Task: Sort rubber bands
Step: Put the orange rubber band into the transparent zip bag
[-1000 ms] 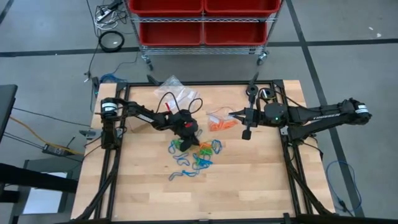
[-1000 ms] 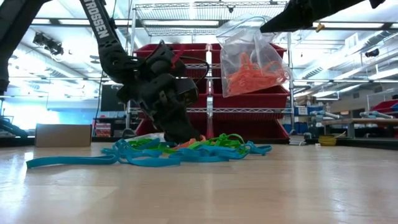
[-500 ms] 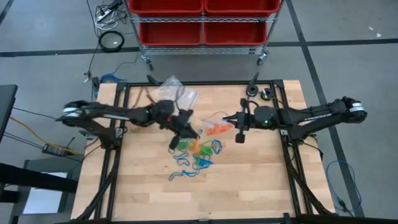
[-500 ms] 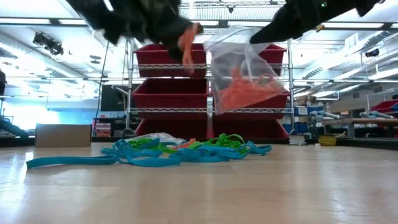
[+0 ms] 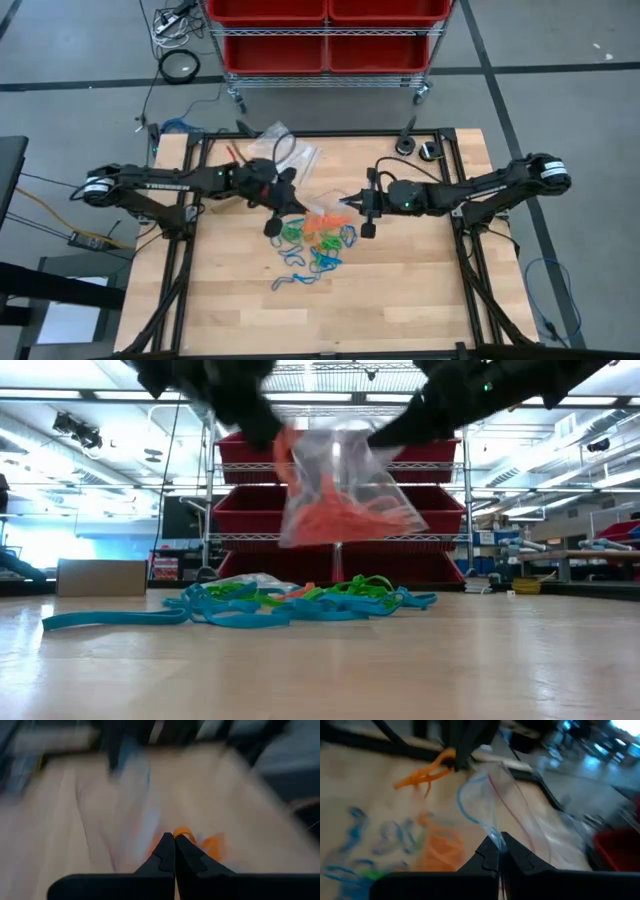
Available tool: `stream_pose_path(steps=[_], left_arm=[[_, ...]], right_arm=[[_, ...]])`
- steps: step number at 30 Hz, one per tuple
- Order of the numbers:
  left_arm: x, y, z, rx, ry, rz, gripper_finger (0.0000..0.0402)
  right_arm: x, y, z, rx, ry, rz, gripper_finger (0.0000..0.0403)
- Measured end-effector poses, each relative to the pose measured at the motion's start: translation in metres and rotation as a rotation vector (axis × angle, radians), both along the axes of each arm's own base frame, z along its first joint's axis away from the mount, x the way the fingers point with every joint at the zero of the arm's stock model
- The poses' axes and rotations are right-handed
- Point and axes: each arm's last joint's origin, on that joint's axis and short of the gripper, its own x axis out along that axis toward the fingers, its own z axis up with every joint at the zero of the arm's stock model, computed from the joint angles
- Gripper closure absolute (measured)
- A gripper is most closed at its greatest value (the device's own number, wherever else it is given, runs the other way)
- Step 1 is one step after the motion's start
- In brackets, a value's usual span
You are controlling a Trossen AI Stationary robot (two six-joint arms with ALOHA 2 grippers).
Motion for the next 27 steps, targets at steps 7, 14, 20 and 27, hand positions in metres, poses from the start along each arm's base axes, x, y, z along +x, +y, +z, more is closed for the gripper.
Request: stream_pose_path(steps=[7,14,20,27], left_arm=[[-0.003,0.0,-0.007,-0.039,0.064,0.054,0.0401],[0.001,-0.002,-0.008,-0.041,0.056,0.111,0.0401],[0.01,-0.007,-0.016,-0.154,0.052,-0.069,0.0401],[0.019,-0.011,-0.023,-0.051,0.034,-0.034,0.0401]], right_arm=[[-0.006,-0.008,0.006,-0.059,0.0,-0.163,0.0403],[-0.015,-0.009,0.018,-0.072,-0.039,-0.175,0.0403],[-0.017,-0.008,0.021,-0.077,-0.045,-0.167,0.0403],[-0.018,-0.008,0.021,-0.071,-0.038,-0.161,0.0403]])
